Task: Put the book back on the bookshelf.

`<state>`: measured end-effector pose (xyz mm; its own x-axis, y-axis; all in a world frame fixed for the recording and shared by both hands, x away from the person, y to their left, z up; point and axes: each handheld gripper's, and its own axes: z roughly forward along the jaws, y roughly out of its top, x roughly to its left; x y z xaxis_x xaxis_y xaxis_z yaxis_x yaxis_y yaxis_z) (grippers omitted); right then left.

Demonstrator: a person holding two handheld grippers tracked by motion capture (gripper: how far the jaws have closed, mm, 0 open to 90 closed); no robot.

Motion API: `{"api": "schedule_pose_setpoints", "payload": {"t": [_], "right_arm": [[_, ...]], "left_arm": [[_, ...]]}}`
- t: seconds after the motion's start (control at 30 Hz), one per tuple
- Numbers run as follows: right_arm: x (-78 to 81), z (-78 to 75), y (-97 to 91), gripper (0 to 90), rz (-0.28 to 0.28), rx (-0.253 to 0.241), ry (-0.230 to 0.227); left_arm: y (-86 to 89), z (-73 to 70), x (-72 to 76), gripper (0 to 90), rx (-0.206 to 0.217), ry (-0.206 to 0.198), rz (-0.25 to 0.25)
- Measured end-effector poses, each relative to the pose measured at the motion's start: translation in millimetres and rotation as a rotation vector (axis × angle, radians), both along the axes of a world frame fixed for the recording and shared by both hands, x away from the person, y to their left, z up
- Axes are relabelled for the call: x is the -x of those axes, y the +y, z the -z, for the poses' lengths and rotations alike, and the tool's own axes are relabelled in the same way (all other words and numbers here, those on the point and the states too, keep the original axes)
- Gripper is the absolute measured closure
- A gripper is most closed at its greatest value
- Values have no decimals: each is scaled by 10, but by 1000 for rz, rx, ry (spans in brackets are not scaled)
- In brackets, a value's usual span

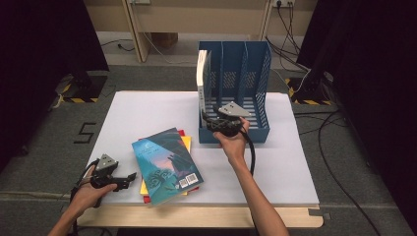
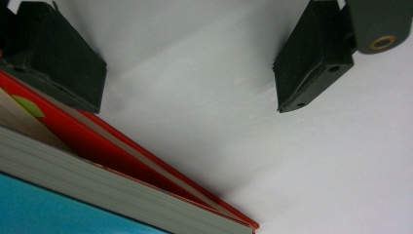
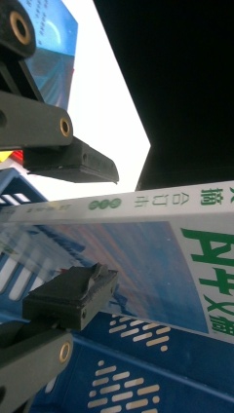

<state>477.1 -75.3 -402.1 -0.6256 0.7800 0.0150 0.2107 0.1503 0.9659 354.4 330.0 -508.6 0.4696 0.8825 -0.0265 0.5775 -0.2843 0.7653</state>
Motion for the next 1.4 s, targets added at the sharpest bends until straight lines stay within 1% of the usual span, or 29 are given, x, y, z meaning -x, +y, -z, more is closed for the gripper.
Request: {"api": "schedule_pose_setpoints", "payload": {"t": [0.3,0.37,0.47,0.53,0.73,0.87,0.97,1.03,1.23,1.4], "right_arm": [[161,29,-133,451,-6,7,18],[192,46,-165,440,-4,4,30],[242,80,-207,439,-3,-16,51],[278,101,-220,436,-4,-12,59],[366,154,-226,430,-29,-29,89],[403,177,-223,425,-37,-30,98],[421,195,-229,419,-53,-57,114],[430,214,-229,411,-54,-65,129],[457,272,-207,400,-67,-66,149],[494,296,-161,394,-92,-58,158]], "left_arm": [[0,-1,-1,107,-1,1,1],[0,0,-1,107,0,1,0],[1,-1,-2,107,-2,1,1],[0,-1,-2,107,0,1,1],[2,-2,-2,107,-3,2,2],[1,-2,-2,107,-2,2,2],[1,-2,-2,107,-2,2,2],[2,-3,-2,107,-4,2,2],[2,-2,-2,107,-3,2,2],[2,-3,-2,107,-4,3,2]]}}
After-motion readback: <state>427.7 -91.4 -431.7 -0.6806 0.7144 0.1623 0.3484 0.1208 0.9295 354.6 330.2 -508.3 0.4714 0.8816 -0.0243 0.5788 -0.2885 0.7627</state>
